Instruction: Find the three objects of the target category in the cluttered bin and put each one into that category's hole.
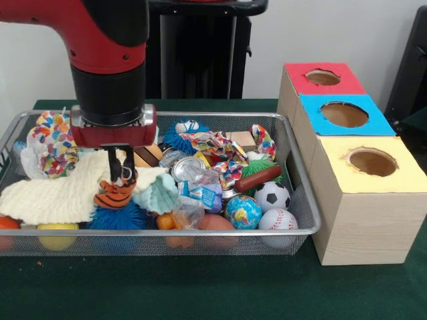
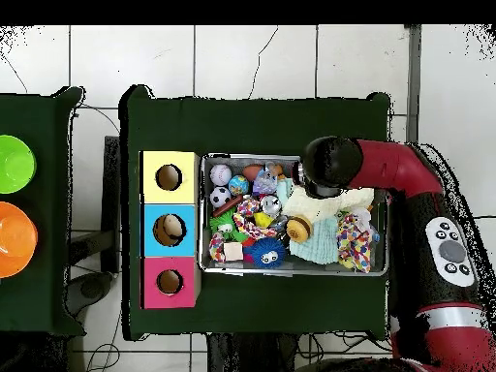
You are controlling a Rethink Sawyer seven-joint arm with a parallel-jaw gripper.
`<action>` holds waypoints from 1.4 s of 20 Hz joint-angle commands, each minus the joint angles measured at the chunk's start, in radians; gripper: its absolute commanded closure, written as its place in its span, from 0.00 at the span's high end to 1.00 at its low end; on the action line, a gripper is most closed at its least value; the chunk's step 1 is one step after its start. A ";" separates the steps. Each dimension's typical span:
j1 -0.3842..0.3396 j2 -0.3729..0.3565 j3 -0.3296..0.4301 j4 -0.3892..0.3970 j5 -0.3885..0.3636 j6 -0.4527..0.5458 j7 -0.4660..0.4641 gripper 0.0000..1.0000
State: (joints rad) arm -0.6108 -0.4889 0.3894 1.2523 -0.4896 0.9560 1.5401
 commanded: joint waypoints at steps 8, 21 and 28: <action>0.030 -0.153 -0.050 -0.092 0.136 0.322 0.063 0.00; 0.045 -0.160 -0.020 -0.244 0.129 0.476 0.008 0.00; 0.110 -0.202 -0.045 -0.065 0.172 0.343 0.128 0.00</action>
State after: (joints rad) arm -0.5616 -0.6820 0.3568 1.0356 -0.3462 1.3348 1.5401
